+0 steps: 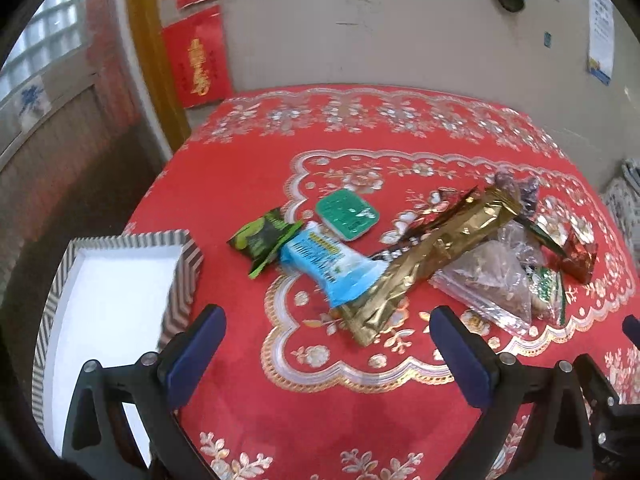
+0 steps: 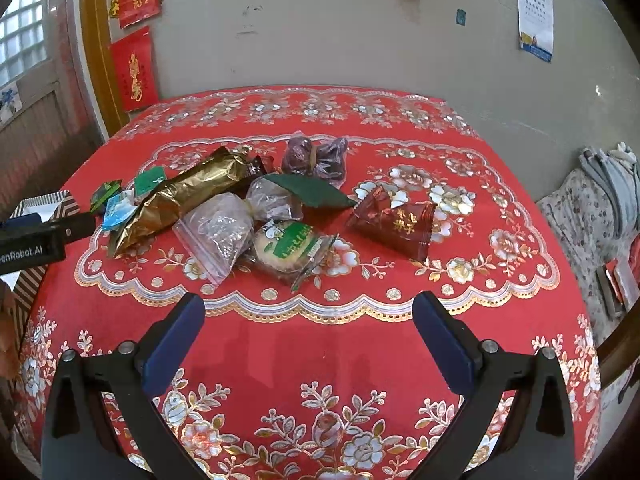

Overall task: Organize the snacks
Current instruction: 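Move both tools toward the snack pile on the tablecloth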

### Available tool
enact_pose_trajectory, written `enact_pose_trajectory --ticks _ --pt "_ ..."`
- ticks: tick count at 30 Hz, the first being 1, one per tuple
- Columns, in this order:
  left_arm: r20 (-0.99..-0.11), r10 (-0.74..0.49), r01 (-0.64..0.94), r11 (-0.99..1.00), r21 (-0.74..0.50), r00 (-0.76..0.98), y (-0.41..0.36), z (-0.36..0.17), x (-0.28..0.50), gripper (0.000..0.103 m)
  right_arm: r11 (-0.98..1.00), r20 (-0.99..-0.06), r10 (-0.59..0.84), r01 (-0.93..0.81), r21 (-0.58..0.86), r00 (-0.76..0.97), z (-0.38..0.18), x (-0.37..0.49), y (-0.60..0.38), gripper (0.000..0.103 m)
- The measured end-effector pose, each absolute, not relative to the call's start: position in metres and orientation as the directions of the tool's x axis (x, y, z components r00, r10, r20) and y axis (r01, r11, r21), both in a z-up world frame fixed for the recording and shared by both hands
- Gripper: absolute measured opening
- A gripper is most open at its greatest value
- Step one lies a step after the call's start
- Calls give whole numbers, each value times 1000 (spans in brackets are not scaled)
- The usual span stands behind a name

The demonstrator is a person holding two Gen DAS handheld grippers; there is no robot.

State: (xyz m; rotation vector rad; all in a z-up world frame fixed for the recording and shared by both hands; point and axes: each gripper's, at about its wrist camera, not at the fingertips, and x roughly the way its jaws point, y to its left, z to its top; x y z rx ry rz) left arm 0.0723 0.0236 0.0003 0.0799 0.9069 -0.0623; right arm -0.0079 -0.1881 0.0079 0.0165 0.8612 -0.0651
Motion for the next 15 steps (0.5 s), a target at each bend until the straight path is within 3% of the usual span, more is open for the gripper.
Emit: enact_pose_trajectory --ticks 15 --pt "-796 -43 139 989 52 604 -8 -4 86 102 998 -767 -30 66 16 642 4 -8 -196 103"
